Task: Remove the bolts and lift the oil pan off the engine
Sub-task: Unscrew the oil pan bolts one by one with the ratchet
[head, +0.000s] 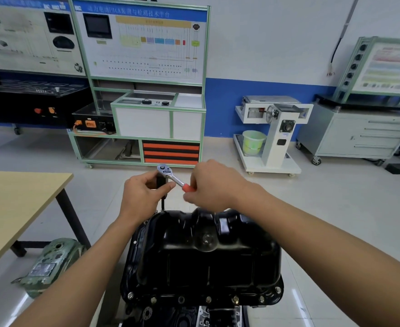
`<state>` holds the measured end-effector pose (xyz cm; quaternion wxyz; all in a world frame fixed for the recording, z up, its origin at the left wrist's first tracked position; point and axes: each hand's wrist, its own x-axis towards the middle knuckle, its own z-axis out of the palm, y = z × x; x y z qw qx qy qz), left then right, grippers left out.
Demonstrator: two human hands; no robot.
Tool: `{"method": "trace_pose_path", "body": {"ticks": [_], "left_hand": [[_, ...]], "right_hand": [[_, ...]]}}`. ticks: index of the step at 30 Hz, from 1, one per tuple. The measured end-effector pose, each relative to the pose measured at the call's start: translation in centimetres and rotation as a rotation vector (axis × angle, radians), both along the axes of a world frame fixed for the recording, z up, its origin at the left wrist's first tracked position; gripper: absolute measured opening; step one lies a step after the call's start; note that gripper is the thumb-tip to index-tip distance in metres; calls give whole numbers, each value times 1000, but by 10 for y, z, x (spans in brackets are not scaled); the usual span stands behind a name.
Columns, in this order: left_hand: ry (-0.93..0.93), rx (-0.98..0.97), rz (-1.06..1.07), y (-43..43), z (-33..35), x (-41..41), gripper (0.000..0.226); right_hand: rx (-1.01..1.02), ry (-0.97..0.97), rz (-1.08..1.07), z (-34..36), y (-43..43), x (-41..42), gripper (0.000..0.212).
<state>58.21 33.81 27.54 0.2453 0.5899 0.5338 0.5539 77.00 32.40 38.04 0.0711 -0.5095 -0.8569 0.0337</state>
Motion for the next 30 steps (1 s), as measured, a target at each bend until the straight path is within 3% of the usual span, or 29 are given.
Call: {"method": "trace_pose_path", "body": {"ticks": [11, 14, 17, 23, 30], "left_hand": [[0, -64, -99, -3, 6, -5, 16], [22, -90, -187, -5, 7, -13, 25], [98, -129, -237, -8, 7, -19, 23], [33, -167, -384, -14, 7, -14, 32], [-42, -105, -239, -9, 1, -6, 32]], "right_hand": [[-121, -24, 38, 6, -2, -7, 37], [-29, -81, 15, 5, 12, -1, 35], [110, -151, -1, 5, 23, -2, 10], [174, -117, -16, 0, 37, -5, 18], [158, -50, -9, -9, 32, 7, 8]]}}
